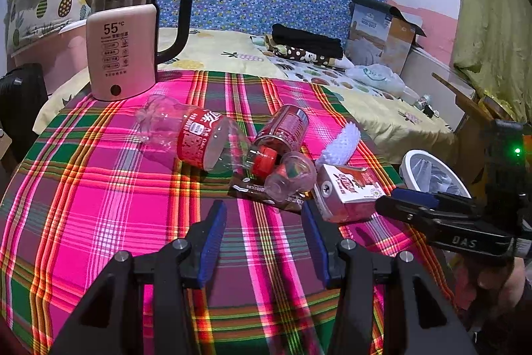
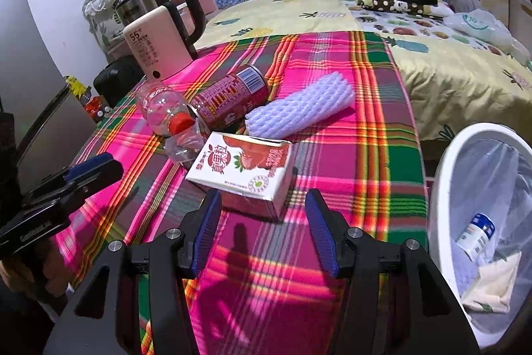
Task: Collect trash
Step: 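Move both open tools back over the table, then grasp the strawberry milk box with the right tool while the left tool grasps the clear plastic cup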
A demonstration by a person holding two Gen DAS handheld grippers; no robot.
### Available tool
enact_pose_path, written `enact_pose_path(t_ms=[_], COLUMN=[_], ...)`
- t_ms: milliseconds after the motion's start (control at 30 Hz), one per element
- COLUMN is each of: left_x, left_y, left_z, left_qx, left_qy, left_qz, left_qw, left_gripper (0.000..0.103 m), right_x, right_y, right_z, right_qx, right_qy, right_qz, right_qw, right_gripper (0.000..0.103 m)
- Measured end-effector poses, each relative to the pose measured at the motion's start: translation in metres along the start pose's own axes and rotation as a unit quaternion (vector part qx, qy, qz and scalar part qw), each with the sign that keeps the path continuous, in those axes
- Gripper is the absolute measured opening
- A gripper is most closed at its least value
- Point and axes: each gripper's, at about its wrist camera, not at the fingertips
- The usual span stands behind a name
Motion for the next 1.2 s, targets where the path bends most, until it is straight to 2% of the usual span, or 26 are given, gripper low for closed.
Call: enact_pose_path(t_ms=[267,367,500,600,833,1033,1200], left_x=[0.007,0.012,0.015,0.015,0.005,-0.003,-0.008], left_y=[-0.001,-0.001,-0.002,-0.002,-0.001,0.000,0.000], left_z=[0.011,0.014,0.018,0.019,0.020,0.020,0.018], left_qx=[0.011,0.015,0.017,0.019,0.019,0.020,0.019], left_qy=[0.003,0.004,0.002,-0.001,-0.005,-0.006,-0.009], left_qz=[-0.005,-0.008,-0.010,-0.009,0.001,0.008,0.013], left_qw=[0.9999,0.9998,0.9998,0.9998,0.9998,0.9997,0.9997], left_gripper=[0.049,0.049,0.049,0.049,0.049,0.049,0.049], right_x=[-0.005,0.002,0.012,0.008,-0.017,-0.029,-0.033], right_y=[-0.007,-0.008,0.000,0.005,0.010,0.009,0.008], right_z=[0.029,0.039,0.033,0.024,0.021,0.024,0.019], right_qx=[0.036,0.053,0.057,0.055,0.083,0.107,0.086], right_qy=[0.046,0.060,0.034,0.018,0.012,0.031,0.031], right_qz=[0.024,0.020,-0.016,-0.021,-0.001,0.020,0.036], right_qw=[0.998,0.997,0.998,0.998,0.996,0.994,0.995], right_gripper=[0.050,0.050,0.051,0.060,0.064,0.064,0.064])
Point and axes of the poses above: each gripper's, at about its wrist camera, not at the fingertips, and x roughly against the way its jaws point, z to its left, y to its top, and after that the axes turned 5 degrees about -z, right-handed
